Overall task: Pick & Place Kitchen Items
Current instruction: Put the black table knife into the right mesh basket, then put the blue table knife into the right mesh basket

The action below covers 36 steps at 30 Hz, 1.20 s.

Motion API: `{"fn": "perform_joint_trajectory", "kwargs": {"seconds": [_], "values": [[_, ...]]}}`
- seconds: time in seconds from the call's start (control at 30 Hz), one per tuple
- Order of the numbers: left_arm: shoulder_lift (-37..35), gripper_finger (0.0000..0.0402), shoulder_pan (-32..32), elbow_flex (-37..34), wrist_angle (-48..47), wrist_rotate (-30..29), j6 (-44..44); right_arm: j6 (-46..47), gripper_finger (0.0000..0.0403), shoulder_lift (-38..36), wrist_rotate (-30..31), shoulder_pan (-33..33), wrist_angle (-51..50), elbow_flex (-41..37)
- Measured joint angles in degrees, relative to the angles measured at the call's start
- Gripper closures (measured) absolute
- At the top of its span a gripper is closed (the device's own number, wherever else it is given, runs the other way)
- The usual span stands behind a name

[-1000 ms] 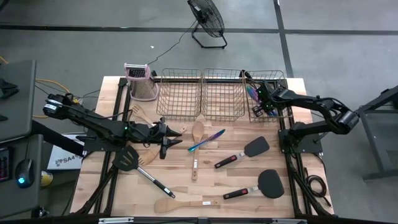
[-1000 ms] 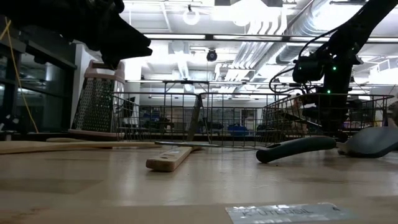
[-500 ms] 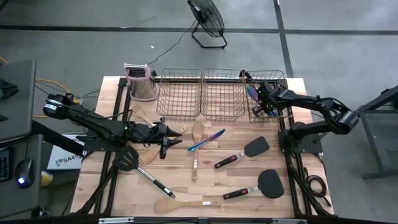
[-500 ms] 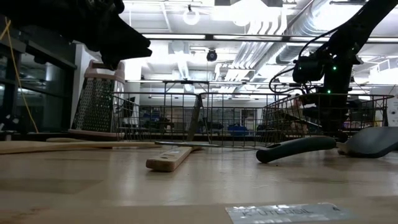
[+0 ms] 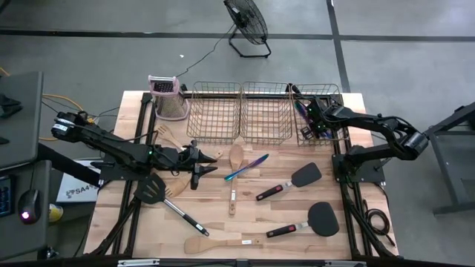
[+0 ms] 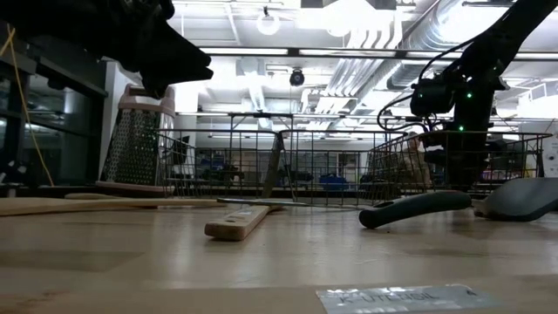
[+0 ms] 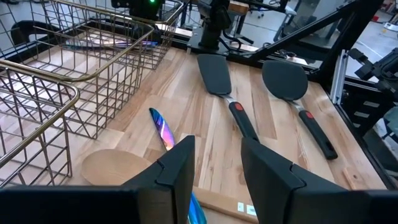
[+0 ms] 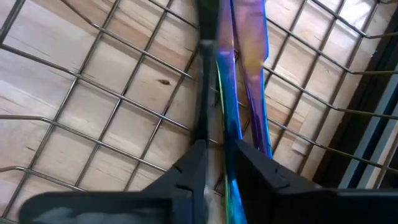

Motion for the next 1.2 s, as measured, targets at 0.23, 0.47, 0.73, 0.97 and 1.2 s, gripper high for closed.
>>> {"fn": "perform_joint_trajectory", "kwargs": {"seconds": [0.23,0.47,0.73,0.97,1.2], "values": [[0.0,0.0272,0.0,0.0,0.0,0.0,-0.71,0.04,0.0279,-0.08,0.53,-0.02,0.0,0.0],[0.0,0.0272,0.0,0.0,0.0,0.0,-0.93,-0.44,0.0253,-0.17,0.57,-0.02,-0.99,1.95],[0.0,0.0272,0.0,0.0,0.0,0.0,-1.07,-0.46,0.0257,-1.66,0.57,-0.02,-6.51,8.04],[0.0,0.0272,0.0,0.0,-0.04,0.0,-1.29,-0.45,0.0257,-8.81,0.0,-0.02,-9.12,11.7],[0.0,0.0272,0.02,0.0,-0.02,0.0,-2.46,-0.43,0.026,-19.81,-4.73,-0.02,-8.9,12.37]]}}
